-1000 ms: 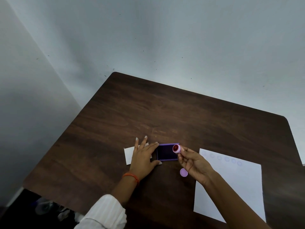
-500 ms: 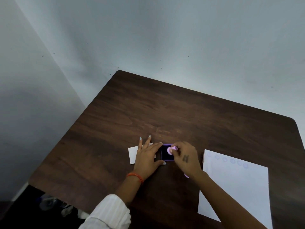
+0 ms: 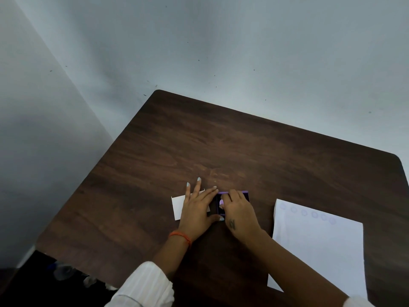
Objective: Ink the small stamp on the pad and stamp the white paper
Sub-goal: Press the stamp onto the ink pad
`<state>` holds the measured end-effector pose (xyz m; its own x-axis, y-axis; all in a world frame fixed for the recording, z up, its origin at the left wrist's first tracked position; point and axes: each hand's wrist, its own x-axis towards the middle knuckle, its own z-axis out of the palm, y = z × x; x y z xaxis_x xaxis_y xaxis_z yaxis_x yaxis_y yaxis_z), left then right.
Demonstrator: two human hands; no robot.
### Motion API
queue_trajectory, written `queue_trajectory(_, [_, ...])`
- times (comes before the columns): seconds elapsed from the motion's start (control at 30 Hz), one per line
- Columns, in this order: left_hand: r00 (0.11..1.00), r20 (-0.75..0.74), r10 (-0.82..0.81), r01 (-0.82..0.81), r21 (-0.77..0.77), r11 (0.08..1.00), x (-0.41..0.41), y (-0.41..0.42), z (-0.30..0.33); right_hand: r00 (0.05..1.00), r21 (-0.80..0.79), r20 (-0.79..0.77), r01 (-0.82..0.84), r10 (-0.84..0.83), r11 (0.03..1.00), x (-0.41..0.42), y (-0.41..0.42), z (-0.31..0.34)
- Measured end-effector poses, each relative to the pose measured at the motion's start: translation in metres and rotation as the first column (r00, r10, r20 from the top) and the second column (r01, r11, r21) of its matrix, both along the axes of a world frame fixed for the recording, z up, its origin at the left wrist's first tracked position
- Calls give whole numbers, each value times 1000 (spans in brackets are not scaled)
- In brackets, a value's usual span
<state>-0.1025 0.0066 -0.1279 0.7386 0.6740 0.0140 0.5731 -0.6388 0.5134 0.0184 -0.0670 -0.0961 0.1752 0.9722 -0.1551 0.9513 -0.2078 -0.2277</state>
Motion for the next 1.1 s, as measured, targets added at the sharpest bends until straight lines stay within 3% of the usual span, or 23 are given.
queue_trajectory(0.27, [1000, -17, -14, 14, -4, 1000, 2, 3, -2, 999, 190, 43, -20, 12, 982, 1, -3, -5])
queue_trajectory(0.47, [999, -16, -31, 32, 27, 999, 2, 3, 3, 992, 125, -123, 4, 12, 992, 12, 1, 5])
queue_trajectory(0.57, [999, -38, -34, 36, 42, 998, 2, 3, 4, 962, 119, -246, 154, -122, 981, 19, 4, 18])
queue_trajectory(0.73, [996, -88, -30, 35, 49, 998, 2, 2, 6, 991, 25, -123, 50, -47, 998, 3, -7, 6])
queue_trajectory(1.1, [998, -57, -29, 31, 28, 999, 2, 4, -1, 999, 159, 4, -46, 46, 986, 0, -13, -13])
